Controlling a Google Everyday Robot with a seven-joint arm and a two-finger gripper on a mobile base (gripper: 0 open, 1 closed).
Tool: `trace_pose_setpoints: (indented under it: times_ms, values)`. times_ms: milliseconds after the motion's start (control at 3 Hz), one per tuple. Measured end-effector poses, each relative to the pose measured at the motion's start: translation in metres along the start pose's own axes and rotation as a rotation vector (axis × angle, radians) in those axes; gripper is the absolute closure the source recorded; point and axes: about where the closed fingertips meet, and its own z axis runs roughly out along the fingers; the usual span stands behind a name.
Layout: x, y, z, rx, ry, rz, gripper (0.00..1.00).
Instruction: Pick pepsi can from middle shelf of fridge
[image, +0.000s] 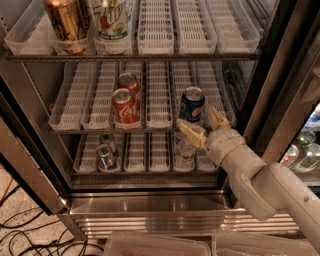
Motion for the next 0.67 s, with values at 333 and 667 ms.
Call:
trace_pose_setpoints:
  times_ms: [333,667]
  values:
    - [-0.006,-0.010,0.016,-0.004,-0.007,-0.017,0.31]
    - [-0.009,-0.014,0.035,-0.023,-0.009,-0.020,0.31]
